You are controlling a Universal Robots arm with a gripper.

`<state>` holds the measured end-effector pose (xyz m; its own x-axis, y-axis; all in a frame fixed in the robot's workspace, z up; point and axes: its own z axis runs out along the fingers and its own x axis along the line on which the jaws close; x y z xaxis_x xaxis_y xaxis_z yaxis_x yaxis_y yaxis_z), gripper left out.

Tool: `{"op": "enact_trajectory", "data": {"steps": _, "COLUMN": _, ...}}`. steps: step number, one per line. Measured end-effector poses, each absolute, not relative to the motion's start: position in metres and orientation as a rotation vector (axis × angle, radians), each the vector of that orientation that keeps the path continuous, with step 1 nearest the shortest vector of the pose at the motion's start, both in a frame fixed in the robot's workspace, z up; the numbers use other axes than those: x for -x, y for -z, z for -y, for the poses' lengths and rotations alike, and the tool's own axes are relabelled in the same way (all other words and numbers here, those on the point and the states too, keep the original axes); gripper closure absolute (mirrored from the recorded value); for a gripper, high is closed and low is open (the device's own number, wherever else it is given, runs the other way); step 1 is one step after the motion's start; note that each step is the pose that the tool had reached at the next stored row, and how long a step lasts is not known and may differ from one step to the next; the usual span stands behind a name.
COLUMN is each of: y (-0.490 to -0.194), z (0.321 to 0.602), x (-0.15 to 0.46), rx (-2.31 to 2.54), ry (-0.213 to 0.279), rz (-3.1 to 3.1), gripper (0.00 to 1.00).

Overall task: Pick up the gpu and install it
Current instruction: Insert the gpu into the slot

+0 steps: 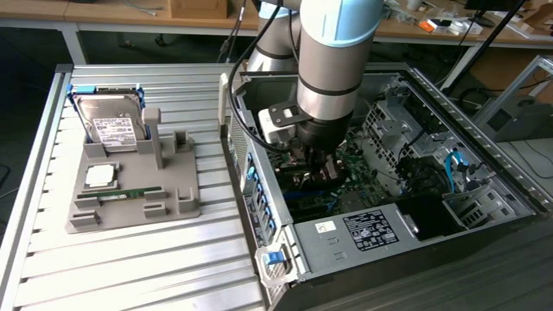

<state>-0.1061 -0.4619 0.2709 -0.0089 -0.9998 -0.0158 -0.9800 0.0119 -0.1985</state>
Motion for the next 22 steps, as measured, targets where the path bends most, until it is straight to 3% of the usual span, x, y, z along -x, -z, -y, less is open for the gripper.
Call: {"op": "enact_trajectory", "data": {"steps": 22, "y": -0.2695, "z": 0.4600, "x": 0.1129, "rx": 2.082, "ry": 0.197, "rz": -2.137, "gripper": 0.73}}
